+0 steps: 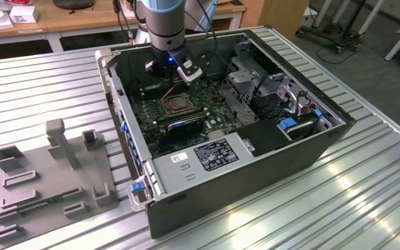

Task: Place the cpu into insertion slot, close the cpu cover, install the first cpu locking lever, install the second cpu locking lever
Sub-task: 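Install the first cpu locking lever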

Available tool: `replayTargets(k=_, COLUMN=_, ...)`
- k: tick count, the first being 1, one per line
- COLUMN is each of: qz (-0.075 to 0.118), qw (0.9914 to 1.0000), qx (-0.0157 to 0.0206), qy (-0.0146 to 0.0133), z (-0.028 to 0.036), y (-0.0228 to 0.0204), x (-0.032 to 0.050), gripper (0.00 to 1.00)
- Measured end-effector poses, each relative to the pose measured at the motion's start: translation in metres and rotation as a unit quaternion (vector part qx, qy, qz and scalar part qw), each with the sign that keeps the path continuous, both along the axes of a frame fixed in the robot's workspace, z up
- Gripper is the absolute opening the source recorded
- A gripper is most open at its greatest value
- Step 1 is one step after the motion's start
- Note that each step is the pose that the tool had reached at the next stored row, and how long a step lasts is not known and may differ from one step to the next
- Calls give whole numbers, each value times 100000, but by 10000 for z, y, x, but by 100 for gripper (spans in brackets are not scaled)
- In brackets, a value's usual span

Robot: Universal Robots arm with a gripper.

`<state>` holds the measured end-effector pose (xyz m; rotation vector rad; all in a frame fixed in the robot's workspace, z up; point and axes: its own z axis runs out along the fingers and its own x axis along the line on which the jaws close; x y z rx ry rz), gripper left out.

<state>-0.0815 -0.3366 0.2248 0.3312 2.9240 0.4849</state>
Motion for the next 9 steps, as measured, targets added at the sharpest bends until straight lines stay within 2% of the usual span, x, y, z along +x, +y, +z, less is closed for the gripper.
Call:
replayTargets(k=3, qz=4, qw=100000, qx=-7, qy=-7, z=-16, y=-7, x=-5, gripper=11)
replayTargets(k=9, qz=29, qw=100000, qx=-7, qy=-34, z=-110, y=-9, x=-5, gripper=11)
